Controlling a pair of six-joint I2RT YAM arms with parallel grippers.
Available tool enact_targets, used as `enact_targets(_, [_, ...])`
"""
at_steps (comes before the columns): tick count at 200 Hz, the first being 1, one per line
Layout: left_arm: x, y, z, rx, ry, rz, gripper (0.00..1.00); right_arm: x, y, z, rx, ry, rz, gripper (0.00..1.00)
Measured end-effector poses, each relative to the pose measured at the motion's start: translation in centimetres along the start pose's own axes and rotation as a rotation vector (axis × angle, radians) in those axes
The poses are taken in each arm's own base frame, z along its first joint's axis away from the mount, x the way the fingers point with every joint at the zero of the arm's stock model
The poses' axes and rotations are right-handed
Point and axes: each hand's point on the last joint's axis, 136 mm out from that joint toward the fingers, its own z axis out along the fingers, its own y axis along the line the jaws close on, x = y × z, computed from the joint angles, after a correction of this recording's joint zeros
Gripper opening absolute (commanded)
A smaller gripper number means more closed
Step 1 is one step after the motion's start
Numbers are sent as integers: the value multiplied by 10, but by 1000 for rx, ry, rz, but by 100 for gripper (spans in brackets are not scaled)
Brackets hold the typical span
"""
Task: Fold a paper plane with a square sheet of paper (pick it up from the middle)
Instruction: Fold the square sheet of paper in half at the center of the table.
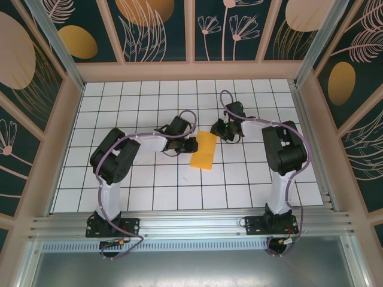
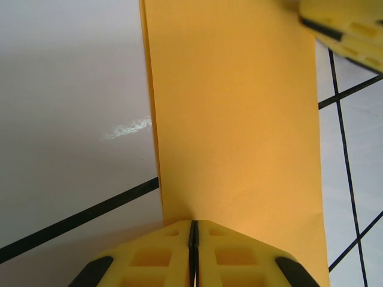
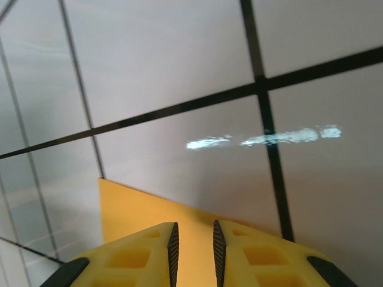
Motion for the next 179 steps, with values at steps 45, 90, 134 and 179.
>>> enact_targets(45, [0,0,0,0,-1,0,11,-5,0,-1,20,-7,6,26])
enact_targets(90, [0,0,0,0,-1,0,11,-6,2,-4,22,-4,6,27])
enact_targets(134, [0,0,0,-1,-1,0,11,-12,12,-13,4,-25,-4,27])
enact_targets(179, [0,0,0,-2,-2,0,11,-11,9,-10,10,-22,4,27])
